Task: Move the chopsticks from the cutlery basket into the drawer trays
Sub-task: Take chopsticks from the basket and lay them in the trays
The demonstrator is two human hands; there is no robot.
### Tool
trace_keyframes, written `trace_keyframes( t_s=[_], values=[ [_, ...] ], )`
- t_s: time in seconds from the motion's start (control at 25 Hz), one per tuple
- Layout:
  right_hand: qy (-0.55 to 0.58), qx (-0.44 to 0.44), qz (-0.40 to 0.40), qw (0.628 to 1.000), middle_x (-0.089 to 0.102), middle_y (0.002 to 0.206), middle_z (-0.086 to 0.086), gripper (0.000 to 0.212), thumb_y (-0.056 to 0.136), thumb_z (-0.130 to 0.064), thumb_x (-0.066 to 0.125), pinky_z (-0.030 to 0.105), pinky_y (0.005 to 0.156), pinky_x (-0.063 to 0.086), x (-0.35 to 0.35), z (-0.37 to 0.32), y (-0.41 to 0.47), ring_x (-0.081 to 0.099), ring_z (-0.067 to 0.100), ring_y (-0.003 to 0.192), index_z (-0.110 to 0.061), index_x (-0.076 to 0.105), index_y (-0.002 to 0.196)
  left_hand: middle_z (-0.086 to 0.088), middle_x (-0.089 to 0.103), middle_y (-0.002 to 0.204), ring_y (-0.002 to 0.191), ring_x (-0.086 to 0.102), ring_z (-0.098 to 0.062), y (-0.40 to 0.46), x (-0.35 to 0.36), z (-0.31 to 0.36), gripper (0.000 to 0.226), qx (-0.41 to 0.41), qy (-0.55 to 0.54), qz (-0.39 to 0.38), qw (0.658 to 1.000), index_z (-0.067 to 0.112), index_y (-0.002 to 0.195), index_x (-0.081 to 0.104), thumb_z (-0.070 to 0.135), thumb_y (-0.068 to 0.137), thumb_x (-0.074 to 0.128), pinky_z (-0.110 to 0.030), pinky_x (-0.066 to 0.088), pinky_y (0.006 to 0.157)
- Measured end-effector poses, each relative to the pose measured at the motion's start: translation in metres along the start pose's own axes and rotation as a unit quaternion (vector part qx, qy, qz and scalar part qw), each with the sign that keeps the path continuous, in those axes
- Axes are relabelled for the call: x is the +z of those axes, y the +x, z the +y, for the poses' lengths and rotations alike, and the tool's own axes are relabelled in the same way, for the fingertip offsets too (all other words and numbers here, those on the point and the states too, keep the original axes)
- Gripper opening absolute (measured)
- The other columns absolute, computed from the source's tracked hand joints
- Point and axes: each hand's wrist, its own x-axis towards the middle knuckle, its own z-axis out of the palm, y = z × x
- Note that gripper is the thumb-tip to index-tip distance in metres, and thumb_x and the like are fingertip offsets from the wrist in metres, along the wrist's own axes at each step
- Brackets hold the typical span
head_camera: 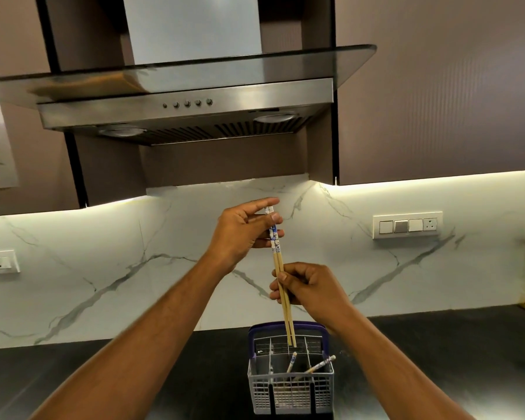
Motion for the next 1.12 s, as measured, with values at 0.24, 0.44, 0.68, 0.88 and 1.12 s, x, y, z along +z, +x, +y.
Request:
trace_keyframes(
  t_s=[0.24,0.44,0.68,0.88,1.12],
  values=[
    [0.012,0.042,-0.015,0.999,0.076,0.089,0.012,0.015,0.097,-0.011,0.057,0.040,0.085,0.061,0.005,0.015,-0.014,0.076,0.023,0.083,-0.011,0.071,0.098,-0.011,0.077,0.100,0.083,0.077,-0.022,-0.014,0.001,-0.015,0.031,-0.021,0.004,-0.026,0.999,0.014,0.124,0.065,0.013,0.094,0.062,-0.032,0.063,0.073],
    [0.058,0.128,-0.059,0.988,0.076,0.092,0.015,0.014,0.096,-0.010,0.059,0.036,0.083,0.061,0.022,0.056,-0.066,0.075,0.026,0.087,-0.007,0.071,0.101,-0.009,0.077,0.092,0.078,0.077,-0.021,-0.067,0.004,-0.057,0.027,-0.110,-0.028,-0.046,0.992,0.014,0.119,0.067,0.009,0.093,0.063,-0.028,0.062,0.067],
    [0.012,0.264,-0.144,0.954,0.075,0.095,0.014,0.016,0.095,-0.011,0.059,0.033,0.083,0.060,0.048,0.160,-0.156,0.074,0.022,0.089,-0.003,0.070,0.104,-0.014,0.076,0.100,0.085,0.077,-0.025,-0.184,0.032,-0.163,0.030,-0.268,-0.089,-0.054,0.958,0.012,0.122,0.065,0.009,0.092,0.064,-0.032,0.063,0.073],
    [-0.016,0.405,-0.156,0.901,0.074,0.094,0.004,0.013,0.096,-0.020,0.056,0.036,0.087,0.059,0.082,0.233,-0.260,0.072,0.015,0.089,-0.023,0.070,0.095,-0.013,0.076,0.098,0.085,0.076,-0.025,-0.307,0.063,-0.255,0.046,-0.408,-0.143,-0.047,0.900,0.019,0.134,0.053,0.008,0.091,0.065,-0.036,0.063,0.076],
    [-0.145,0.501,-0.127,0.844,0.073,0.091,-0.003,0.015,0.096,-0.019,0.058,0.027,0.072,0.060,0.137,0.301,-0.329,0.069,0.013,0.078,-0.022,0.072,0.098,-0.006,0.076,0.087,0.084,0.075,-0.021,-0.410,0.059,-0.311,0.021,-0.519,0.015,-0.053,0.853,0.012,0.105,0.068,0.028,0.094,0.062,-0.039,0.062,0.080]
  ],
)
